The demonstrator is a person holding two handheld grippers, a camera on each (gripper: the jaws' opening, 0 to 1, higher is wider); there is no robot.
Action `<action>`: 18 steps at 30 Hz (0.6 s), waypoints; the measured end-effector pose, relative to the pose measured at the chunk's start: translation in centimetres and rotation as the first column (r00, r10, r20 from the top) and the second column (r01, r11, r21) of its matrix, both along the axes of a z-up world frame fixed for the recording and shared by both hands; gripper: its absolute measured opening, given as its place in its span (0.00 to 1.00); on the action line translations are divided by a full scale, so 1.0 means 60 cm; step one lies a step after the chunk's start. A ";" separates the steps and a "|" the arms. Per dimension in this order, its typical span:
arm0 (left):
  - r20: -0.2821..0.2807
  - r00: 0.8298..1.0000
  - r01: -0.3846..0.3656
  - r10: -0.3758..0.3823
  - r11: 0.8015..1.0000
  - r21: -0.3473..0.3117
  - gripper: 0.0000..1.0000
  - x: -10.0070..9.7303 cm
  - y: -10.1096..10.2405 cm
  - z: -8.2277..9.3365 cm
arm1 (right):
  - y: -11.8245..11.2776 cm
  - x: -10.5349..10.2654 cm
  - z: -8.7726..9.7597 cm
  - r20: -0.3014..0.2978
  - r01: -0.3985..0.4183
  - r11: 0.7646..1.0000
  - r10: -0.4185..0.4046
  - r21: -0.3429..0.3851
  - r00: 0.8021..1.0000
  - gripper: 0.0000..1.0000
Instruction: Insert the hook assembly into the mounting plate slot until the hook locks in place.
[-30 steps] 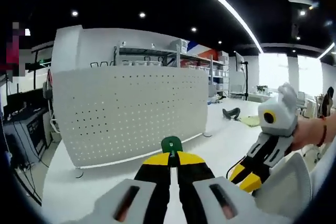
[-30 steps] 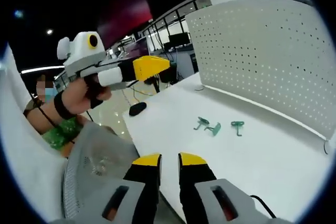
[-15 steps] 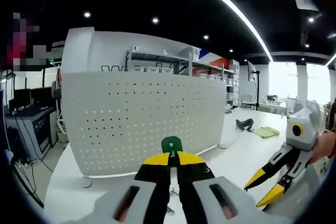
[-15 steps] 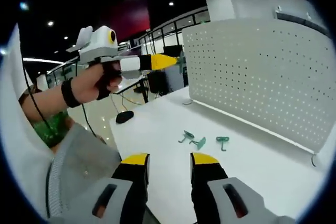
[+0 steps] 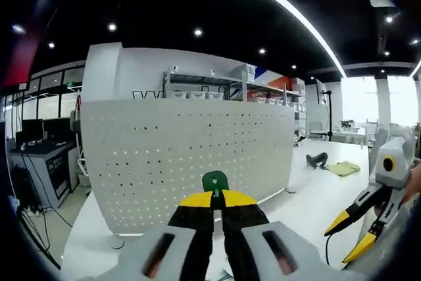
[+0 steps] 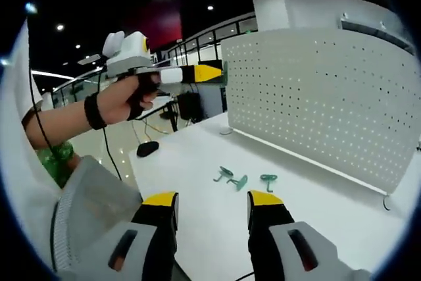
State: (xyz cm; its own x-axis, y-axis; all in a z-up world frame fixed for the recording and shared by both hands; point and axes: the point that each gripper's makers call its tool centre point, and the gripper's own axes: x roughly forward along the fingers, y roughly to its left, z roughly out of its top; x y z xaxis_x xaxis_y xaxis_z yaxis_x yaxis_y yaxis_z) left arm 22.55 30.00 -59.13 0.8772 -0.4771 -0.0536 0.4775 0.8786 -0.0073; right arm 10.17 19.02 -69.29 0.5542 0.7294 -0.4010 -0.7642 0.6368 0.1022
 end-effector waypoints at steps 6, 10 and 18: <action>0.013 1.000 -0.026 0.026 1.000 -0.012 0.03 0.018 0.009 0.007 | -0.003 -0.001 0.000 -0.002 0.012 1.000 -0.012 0.004 1.000 0.42; 0.025 0.999 -0.044 0.044 0.999 -0.015 0.03 0.027 0.013 0.014 | -0.005 -0.001 0.001 -0.001 0.019 1.000 -0.019 0.006 1.000 0.43; 0.051 0.995 -0.082 0.083 0.996 -0.024 0.03 0.055 0.023 0.031 | -0.011 -0.002 0.004 0.002 0.040 0.999 -0.040 0.007 0.999 0.44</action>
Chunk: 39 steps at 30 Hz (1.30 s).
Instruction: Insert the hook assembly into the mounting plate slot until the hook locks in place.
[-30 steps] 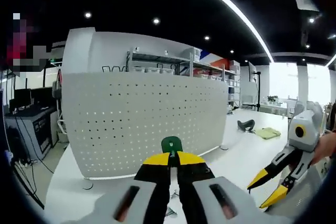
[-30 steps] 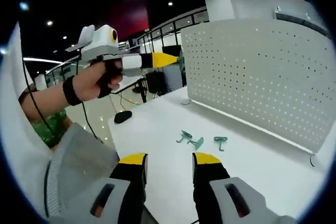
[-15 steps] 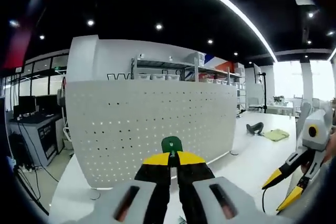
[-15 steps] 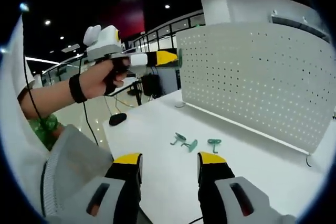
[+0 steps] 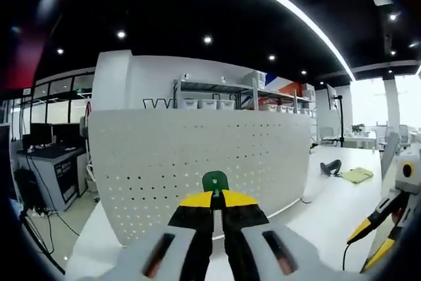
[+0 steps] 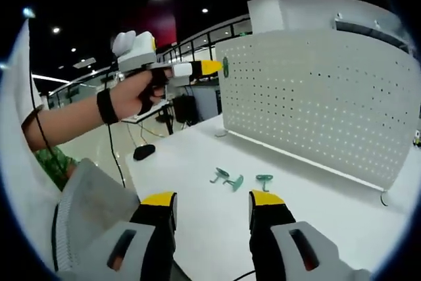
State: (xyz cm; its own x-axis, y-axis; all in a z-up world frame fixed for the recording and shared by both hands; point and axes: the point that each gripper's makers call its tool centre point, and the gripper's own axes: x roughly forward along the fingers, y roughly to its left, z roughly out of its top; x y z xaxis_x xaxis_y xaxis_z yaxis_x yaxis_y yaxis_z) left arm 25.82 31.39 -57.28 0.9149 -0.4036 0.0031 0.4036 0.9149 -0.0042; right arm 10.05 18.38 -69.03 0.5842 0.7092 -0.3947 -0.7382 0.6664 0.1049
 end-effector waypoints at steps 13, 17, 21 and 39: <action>0.040 0.997 -0.063 0.062 0.998 0.011 0.03 0.035 0.017 0.030 | -0.016 -0.006 0.006 0.004 0.044 0.999 -0.044 0.013 0.999 0.44; 0.046 0.995 -0.088 0.087 0.996 0.015 0.03 0.046 0.024 0.036 | -0.020 -0.003 0.009 0.008 0.053 0.999 -0.053 0.015 0.999 0.44; 0.046 0.992 -0.115 0.114 0.993 0.026 0.03 0.061 0.033 0.039 | -0.022 0.002 0.009 0.008 0.058 0.998 -0.058 0.009 0.998 0.44; 0.104 0.982 -0.167 0.157 0.982 0.088 0.03 0.130 0.042 0.059 | -0.040 0.006 0.005 -0.001 0.080 0.997 -0.080 -0.011 0.997 0.43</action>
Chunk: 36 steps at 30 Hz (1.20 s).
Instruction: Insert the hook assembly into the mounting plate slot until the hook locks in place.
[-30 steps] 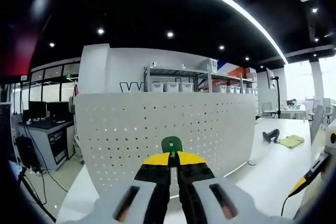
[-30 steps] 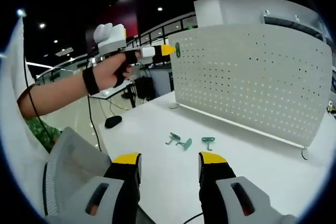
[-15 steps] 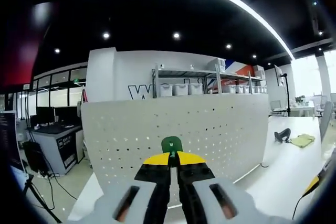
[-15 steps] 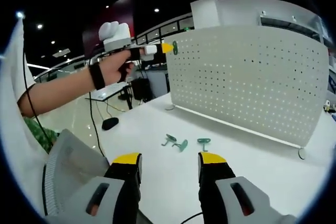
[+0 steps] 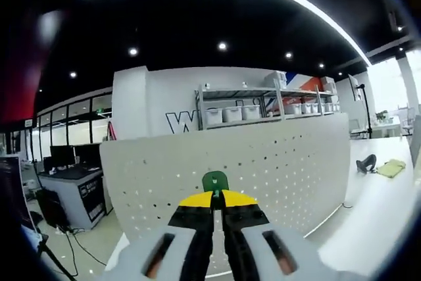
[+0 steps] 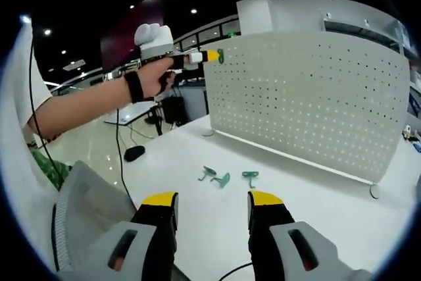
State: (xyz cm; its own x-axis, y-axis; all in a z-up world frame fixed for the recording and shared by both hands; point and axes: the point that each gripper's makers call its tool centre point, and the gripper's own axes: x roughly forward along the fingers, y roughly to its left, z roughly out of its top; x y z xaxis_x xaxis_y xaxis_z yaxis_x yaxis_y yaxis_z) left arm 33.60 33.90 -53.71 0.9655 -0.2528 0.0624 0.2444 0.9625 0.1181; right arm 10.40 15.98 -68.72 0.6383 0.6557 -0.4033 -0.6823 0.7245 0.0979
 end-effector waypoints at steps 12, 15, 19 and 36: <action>0.006 0.999 -0.053 0.053 0.999 0.012 0.03 0.037 0.017 0.008 | -0.009 0.001 -0.004 -0.009 0.035 0.999 -0.035 -0.001 0.999 0.43; 0.012 0.998 -0.057 0.057 0.998 0.001 0.03 0.045 0.019 0.013 | -0.008 0.003 -0.006 -0.014 0.039 0.999 -0.039 -0.001 0.999 0.43; 0.024 0.998 -0.060 0.059 0.998 0.010 0.03 0.058 0.019 0.020 | -0.009 0.008 -0.007 -0.016 0.042 0.999 -0.042 -0.006 0.999 0.43; 0.020 0.996 -0.085 0.085 0.996 0.014 0.03 0.095 0.032 0.020 | -0.023 0.009 -0.007 -0.024 0.066 0.998 -0.066 -0.007 0.998 0.42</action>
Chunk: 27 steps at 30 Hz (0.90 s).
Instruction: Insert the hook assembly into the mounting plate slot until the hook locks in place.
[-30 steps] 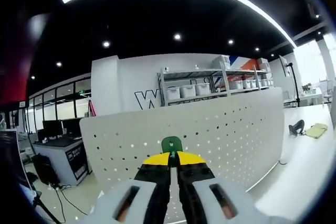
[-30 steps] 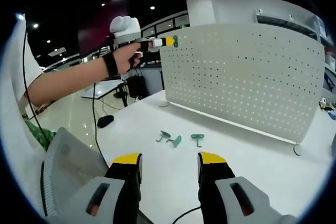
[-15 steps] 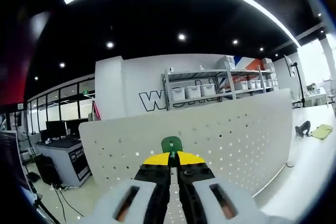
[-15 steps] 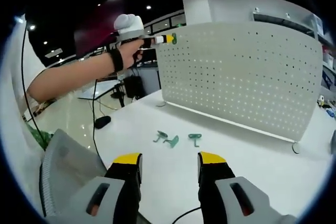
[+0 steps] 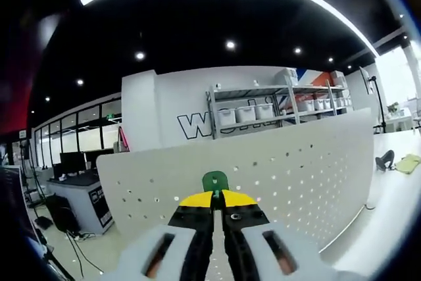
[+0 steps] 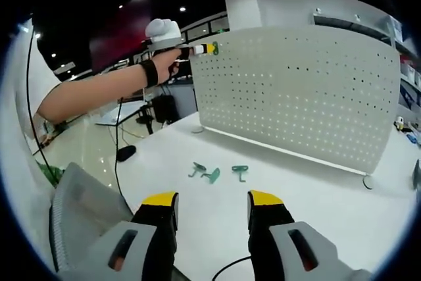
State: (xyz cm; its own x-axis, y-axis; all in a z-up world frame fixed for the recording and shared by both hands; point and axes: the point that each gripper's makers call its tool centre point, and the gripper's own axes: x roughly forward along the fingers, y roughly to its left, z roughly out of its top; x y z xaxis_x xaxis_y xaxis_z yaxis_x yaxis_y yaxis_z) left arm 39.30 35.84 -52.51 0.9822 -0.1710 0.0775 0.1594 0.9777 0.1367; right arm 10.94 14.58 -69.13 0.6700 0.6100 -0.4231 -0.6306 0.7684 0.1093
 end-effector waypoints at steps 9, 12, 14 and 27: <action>0.003 1.000 -0.007 0.007 1.000 0.015 0.03 0.020 -0.003 0.000 | -0.005 0.002 0.001 -0.001 0.007 1.000 -0.007 -0.005 1.000 0.42; 0.009 1.000 -0.015 0.015 1.000 0.010 0.03 0.027 -0.001 0.003 | -0.010 0.003 0.000 -0.004 0.017 1.000 -0.017 -0.002 1.000 0.42; 0.010 1.000 -0.013 0.013 1.000 0.005 0.03 0.030 0.000 0.005 | -0.011 0.003 -0.001 -0.006 0.021 1.000 -0.021 0.001 1.000 0.42; -0.009 1.000 -0.007 0.007 1.000 -0.009 0.03 0.043 -0.008 -0.001 | -0.005 0.005 -0.006 -0.019 0.016 1.000 -0.016 0.010 1.000 0.42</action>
